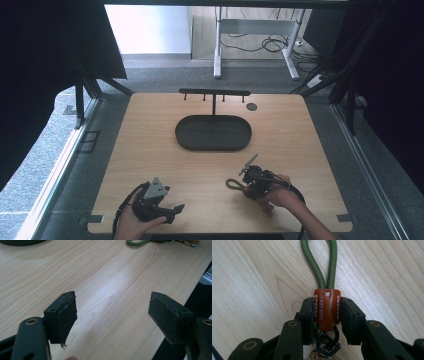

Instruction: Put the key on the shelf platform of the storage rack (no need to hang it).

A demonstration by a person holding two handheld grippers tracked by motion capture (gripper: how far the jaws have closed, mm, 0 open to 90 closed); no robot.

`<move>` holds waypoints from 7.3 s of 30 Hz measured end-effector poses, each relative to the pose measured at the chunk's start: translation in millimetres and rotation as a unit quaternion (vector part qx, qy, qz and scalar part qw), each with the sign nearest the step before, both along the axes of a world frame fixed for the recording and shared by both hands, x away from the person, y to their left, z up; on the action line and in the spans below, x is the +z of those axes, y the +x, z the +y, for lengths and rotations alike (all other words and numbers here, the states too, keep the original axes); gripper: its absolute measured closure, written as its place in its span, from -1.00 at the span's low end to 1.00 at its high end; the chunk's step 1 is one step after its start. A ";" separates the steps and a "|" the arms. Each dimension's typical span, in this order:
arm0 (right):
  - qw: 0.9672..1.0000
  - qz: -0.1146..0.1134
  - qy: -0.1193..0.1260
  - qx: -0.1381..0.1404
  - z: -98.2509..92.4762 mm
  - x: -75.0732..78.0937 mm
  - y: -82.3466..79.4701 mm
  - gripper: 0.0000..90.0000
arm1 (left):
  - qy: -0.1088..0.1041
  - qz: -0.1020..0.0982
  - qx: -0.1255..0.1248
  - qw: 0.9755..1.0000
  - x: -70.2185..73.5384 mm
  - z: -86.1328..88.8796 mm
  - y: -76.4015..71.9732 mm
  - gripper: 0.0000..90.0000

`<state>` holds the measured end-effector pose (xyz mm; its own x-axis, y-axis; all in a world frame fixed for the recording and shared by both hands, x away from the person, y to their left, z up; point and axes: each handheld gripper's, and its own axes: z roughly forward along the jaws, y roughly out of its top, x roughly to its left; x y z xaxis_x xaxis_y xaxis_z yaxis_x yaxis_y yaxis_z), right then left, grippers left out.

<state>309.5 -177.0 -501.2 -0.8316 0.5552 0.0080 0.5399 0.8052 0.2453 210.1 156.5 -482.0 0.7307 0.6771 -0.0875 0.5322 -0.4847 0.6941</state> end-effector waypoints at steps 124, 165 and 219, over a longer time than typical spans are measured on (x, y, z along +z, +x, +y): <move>0.997 -0.071 0.035 -0.019 16.7 130.6 80.9 0.48 | 0.003 0.005 -0.002 1.000 0.5 1.5 0.6 -0.48; 0.997 -0.073 0.020 -0.013 41.1 128.6 101.6 0.48 | 0.011 0.006 -0.008 1.000 -1.7 -1.1 1.6 -0.48; 0.996 -0.081 0.024 -0.017 51.2 135.0 123.8 0.48 | 0.015 0.011 -0.010 1.000 -3.2 -0.4 2.3 -0.49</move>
